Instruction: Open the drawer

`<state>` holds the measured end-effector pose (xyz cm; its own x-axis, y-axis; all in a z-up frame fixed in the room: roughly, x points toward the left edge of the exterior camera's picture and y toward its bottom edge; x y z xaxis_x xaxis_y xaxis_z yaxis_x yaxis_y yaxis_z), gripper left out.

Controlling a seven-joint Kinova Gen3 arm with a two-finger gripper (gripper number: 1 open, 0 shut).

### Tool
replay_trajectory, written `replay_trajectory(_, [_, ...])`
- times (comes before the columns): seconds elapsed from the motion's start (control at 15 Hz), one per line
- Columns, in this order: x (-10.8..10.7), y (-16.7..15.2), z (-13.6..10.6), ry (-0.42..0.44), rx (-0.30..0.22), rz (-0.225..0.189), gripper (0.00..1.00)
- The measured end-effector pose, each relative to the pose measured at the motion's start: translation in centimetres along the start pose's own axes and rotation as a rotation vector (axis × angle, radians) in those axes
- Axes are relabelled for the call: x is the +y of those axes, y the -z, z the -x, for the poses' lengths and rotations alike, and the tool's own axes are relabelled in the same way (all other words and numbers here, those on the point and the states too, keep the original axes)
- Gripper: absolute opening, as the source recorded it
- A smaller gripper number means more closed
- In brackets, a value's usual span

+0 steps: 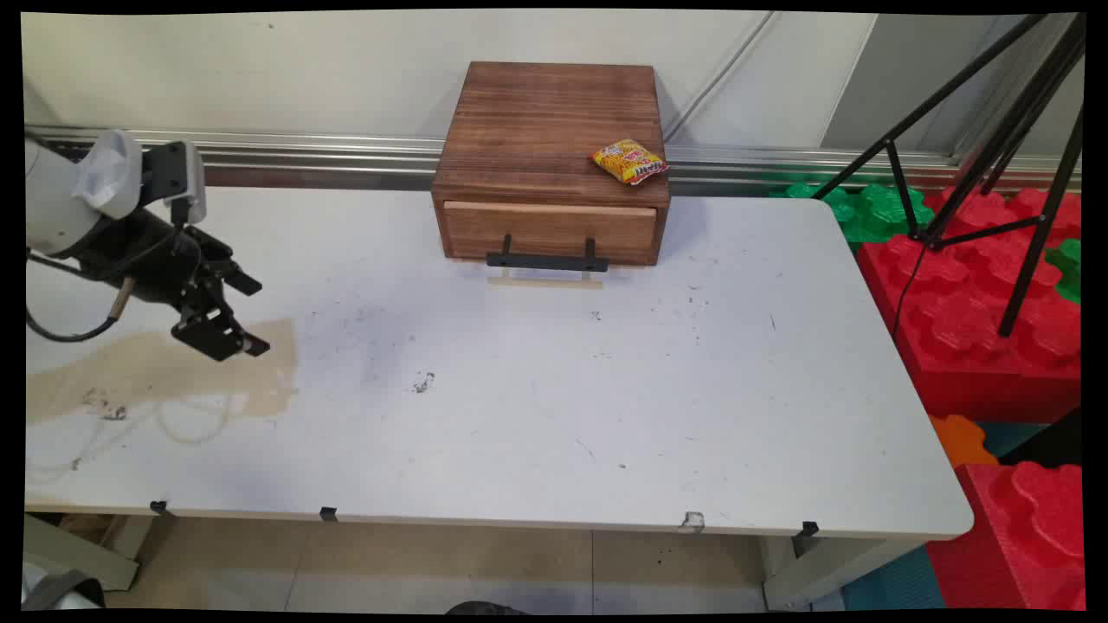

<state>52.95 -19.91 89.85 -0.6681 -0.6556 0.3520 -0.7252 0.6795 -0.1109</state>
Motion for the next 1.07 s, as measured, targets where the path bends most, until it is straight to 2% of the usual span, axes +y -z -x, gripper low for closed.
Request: replay_trajectory(1.07, [-1.0,0.3,-6.8,-0.005,-0.006,-0.061,1.0])
